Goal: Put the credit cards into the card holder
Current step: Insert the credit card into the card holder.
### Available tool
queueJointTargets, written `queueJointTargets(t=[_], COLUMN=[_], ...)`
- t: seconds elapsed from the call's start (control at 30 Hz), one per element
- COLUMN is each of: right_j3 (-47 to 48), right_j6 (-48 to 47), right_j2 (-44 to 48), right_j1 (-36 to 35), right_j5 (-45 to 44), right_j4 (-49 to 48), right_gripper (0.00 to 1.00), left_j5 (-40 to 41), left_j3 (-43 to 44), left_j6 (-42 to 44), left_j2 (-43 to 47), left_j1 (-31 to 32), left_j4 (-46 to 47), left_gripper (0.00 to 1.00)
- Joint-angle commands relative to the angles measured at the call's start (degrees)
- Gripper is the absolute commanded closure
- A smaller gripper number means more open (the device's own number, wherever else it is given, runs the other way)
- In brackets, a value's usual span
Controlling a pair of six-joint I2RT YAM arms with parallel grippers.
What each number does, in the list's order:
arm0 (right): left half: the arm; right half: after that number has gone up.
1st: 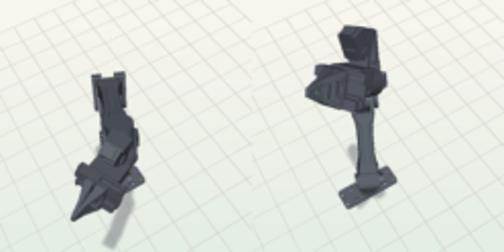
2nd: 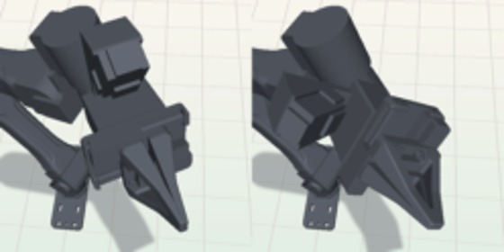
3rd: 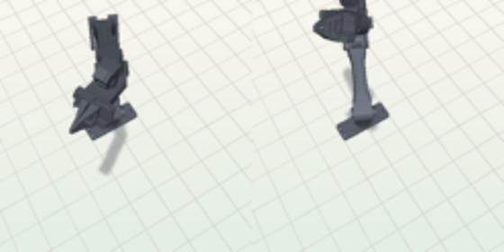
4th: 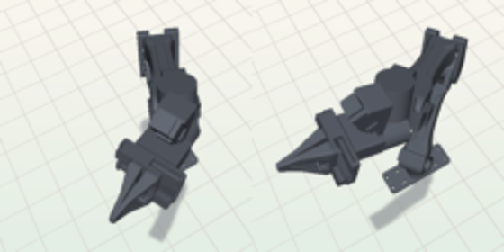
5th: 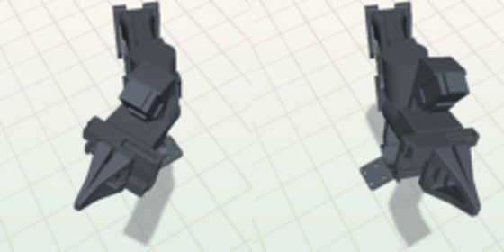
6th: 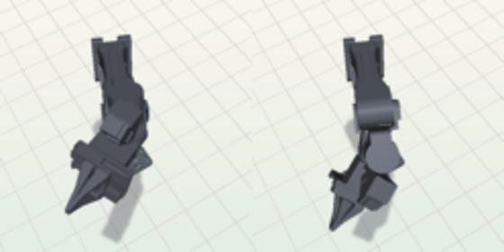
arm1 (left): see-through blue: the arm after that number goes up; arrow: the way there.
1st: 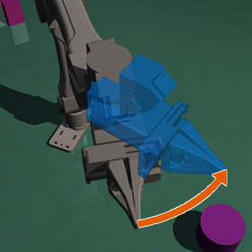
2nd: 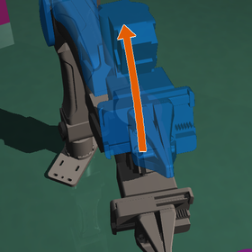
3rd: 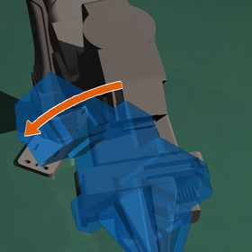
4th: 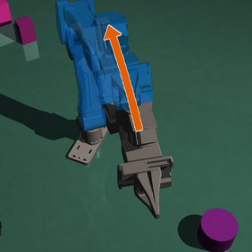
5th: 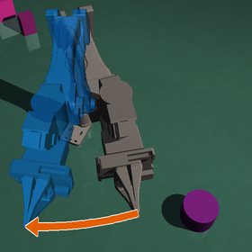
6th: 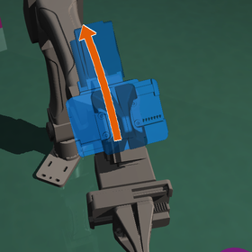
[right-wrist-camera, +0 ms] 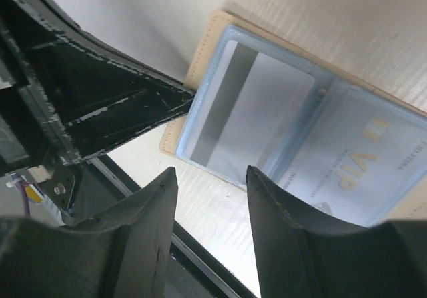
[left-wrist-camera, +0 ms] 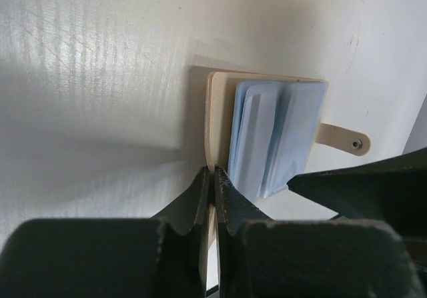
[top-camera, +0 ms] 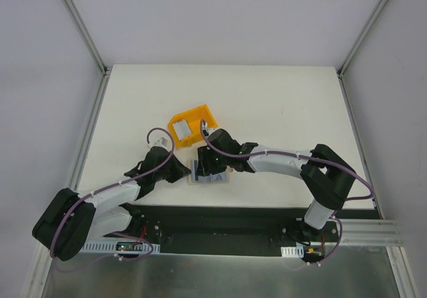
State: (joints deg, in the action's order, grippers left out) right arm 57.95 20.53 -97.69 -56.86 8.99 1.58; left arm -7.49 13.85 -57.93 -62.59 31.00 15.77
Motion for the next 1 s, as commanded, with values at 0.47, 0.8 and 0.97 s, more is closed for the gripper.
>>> queueJointTargets(t=[0.47,0.8,0.97], right_j3=[5.59,7.96,7.18], right_j6=[0.03,0.73,0.56], right_j2=[-3.20,-6.55,-5.50], right_j1=[0.79,0.79,0.79], right_j5=[-0.73,-0.20,-1.61], right_j4=[3.51,4.74,5.18], right_gripper=[0.34,0.32,0.44], left_j5=[-2.80,-4.47,-4.12], left_j3=[3.29,3.56,3.21], left_j6=[3.35,4.05,3.97], left_j2=[4.31,5.37,5.63], left_j1=[-0.42,-0.33,-0.42], left_j4=[-0.92,0.58,0.67], left_gripper=[1.00,1.00,1.00])
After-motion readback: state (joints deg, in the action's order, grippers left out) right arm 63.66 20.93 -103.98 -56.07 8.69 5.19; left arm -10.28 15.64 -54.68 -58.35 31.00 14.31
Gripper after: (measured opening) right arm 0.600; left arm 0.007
